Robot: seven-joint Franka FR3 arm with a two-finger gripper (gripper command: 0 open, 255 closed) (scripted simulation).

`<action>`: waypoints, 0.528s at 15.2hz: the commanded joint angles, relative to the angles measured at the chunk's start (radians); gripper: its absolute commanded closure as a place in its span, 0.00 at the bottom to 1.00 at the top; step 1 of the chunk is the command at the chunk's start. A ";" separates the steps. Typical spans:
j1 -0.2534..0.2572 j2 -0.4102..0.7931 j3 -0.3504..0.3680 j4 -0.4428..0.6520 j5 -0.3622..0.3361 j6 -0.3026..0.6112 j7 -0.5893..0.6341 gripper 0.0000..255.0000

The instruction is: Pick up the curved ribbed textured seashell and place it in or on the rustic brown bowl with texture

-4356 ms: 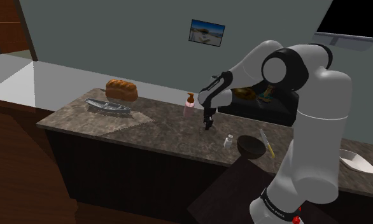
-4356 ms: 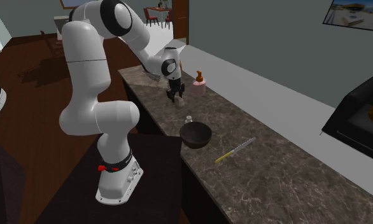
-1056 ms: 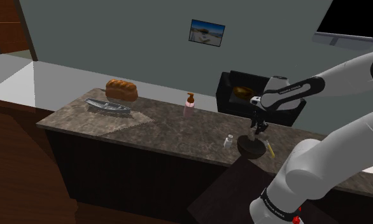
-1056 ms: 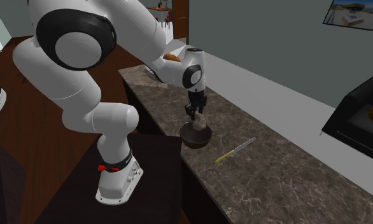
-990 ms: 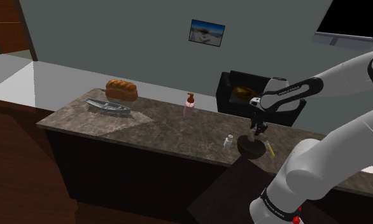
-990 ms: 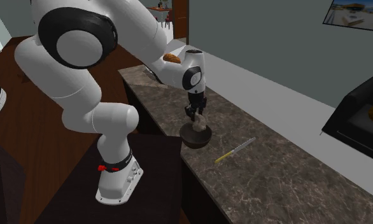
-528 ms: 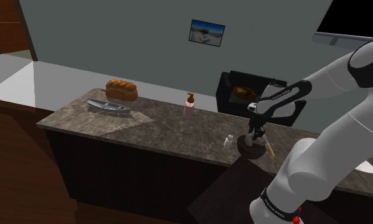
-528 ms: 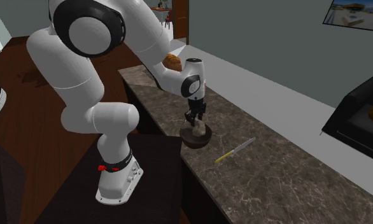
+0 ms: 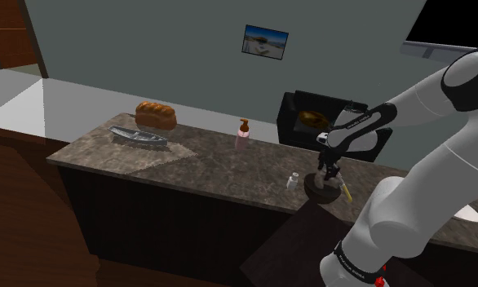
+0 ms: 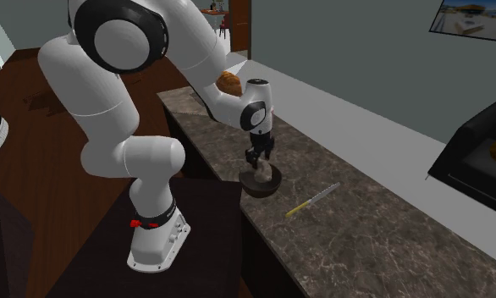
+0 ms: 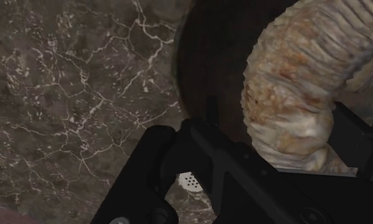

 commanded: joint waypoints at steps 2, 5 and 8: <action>0.000 0.000 0.000 0.000 0.000 0.000 0.000 0.00; 0.000 0.000 0.000 0.000 0.000 0.000 0.000 0.00; -0.091 -0.150 0.109 0.025 -0.087 -0.162 0.067 0.00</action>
